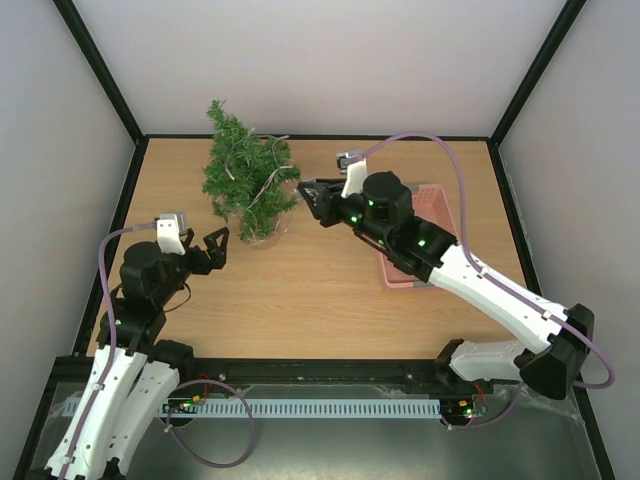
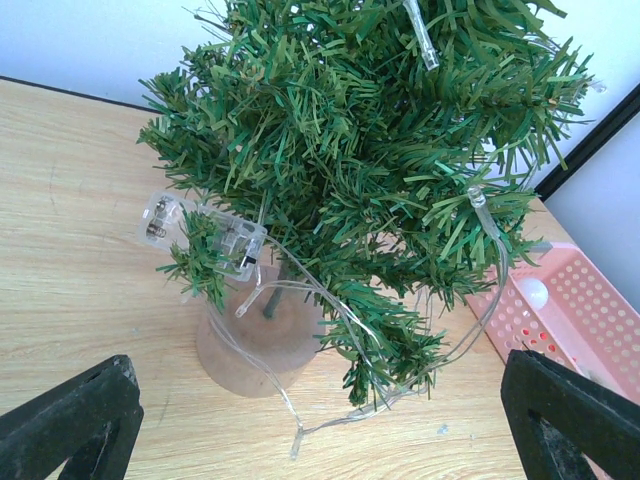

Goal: Decorate the small christmas tree
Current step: Place the decoration item on the Christmas tree.

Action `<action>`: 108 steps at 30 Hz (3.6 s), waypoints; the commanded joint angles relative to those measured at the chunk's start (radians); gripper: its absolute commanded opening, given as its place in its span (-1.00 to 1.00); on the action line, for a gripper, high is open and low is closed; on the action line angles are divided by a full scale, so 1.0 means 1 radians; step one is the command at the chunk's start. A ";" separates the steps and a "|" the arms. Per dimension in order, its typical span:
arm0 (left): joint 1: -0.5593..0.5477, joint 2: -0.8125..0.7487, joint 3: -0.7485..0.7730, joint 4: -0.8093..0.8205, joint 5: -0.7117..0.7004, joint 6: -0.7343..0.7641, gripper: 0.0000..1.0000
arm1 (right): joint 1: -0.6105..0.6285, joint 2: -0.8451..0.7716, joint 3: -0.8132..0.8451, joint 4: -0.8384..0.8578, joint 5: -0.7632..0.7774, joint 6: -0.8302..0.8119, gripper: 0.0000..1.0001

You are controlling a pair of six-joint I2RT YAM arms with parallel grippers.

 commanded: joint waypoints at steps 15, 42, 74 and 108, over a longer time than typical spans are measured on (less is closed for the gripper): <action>0.003 -0.008 0.007 0.007 0.004 0.001 0.98 | 0.128 0.250 0.197 0.223 0.112 -0.120 -0.26; -0.014 -0.022 0.007 0.007 -0.004 0.002 0.98 | 0.129 0.479 0.356 0.209 0.224 -0.256 -0.21; -0.021 -0.036 0.011 0.001 -0.014 0.004 0.98 | 0.129 0.316 0.324 -0.044 0.241 -0.243 0.15; -0.023 -0.046 0.013 -0.001 -0.025 0.004 0.98 | 0.128 0.452 0.395 -0.069 0.204 -0.155 -0.57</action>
